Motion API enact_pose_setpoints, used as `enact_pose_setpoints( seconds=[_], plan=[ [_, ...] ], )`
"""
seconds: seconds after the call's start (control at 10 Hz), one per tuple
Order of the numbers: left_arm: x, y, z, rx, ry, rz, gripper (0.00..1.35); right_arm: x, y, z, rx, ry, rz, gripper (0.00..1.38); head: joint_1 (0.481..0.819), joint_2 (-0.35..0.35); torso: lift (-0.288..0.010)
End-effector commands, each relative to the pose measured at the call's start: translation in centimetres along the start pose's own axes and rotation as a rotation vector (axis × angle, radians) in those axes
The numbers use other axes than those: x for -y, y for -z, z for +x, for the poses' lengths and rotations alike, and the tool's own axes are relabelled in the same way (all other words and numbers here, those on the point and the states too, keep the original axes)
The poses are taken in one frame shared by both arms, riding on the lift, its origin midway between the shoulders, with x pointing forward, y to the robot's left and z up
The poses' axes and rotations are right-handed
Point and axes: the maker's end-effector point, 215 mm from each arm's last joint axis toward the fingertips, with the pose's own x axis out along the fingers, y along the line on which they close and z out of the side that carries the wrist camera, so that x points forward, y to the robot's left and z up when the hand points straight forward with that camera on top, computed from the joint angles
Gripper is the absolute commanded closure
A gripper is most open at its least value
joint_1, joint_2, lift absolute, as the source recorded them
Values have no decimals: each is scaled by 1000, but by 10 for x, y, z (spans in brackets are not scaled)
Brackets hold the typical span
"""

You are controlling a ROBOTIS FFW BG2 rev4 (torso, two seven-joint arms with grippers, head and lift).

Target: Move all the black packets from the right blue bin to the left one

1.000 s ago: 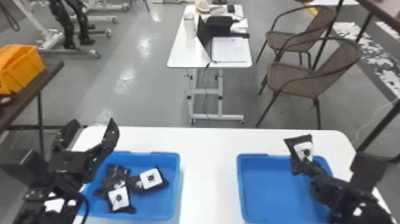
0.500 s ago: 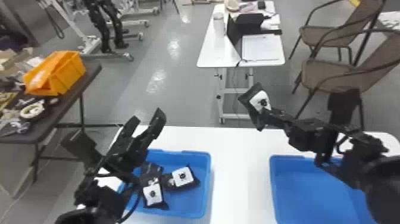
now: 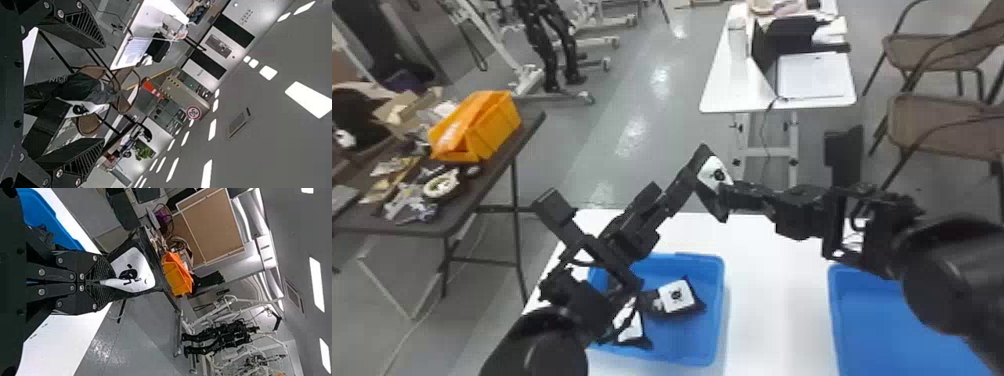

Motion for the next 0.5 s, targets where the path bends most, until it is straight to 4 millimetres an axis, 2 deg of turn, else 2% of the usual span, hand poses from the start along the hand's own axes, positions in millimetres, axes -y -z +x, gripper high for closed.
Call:
enact_pose_setpoints(
  seconds=[0.0,0.2,0.4],
  plan=[
    [-4,5,2,-15,-18,21,185,-12,0,9,-9,-32,1,1268,694,292,0],
    [-8,8,2,-32,-29,55,185,-24,0,19,-28,-68,-3,1268,695,306,0],
    [-7,13,5,-49,-20,72,182,-29,3,22,-27,-83,29,1268,695,321,0]
  ],
)
